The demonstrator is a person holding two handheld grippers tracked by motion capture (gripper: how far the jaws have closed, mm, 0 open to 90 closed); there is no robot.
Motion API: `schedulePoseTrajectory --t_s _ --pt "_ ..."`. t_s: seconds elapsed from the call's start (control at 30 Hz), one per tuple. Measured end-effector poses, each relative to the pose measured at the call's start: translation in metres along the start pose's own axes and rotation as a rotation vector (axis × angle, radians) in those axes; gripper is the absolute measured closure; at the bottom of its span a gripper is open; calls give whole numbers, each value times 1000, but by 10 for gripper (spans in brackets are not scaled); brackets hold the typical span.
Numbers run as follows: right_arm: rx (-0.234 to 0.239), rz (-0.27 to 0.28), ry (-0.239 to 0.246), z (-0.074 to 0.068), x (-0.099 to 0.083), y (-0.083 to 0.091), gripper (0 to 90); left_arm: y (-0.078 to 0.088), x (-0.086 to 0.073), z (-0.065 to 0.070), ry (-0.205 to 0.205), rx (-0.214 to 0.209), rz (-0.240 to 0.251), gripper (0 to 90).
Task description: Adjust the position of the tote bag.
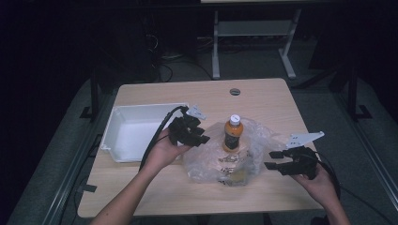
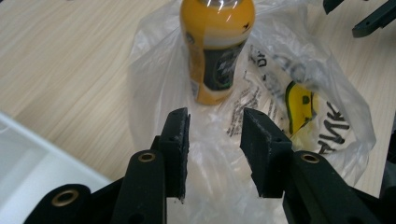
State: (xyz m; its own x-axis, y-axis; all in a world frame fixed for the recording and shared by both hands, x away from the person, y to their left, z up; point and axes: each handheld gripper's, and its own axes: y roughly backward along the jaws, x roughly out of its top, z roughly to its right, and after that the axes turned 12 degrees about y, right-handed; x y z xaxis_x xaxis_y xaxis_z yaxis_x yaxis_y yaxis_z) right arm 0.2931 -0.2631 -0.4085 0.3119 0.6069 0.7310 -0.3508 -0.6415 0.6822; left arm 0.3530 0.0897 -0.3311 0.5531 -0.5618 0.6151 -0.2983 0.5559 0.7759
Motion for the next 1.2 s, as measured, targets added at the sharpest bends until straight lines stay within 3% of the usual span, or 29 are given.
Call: schedulePoseTrajectory --t_s 0.4,0.7,0.9,1.2 --pt "-18 14 -5 3 -4 7 454 -13 28 7 -31 -27 -6 588" --pt "-28 21 -13 5 -6 10 424 -20 47 9 -29 -52 -7 568" --pt "-33 31 -10 5 -6 12 417 -24 57 14 -47 -43 -11 558" --pt "-36 34 -11 5 -7 12 410 -32 69 13 -39 -43 -17 513"
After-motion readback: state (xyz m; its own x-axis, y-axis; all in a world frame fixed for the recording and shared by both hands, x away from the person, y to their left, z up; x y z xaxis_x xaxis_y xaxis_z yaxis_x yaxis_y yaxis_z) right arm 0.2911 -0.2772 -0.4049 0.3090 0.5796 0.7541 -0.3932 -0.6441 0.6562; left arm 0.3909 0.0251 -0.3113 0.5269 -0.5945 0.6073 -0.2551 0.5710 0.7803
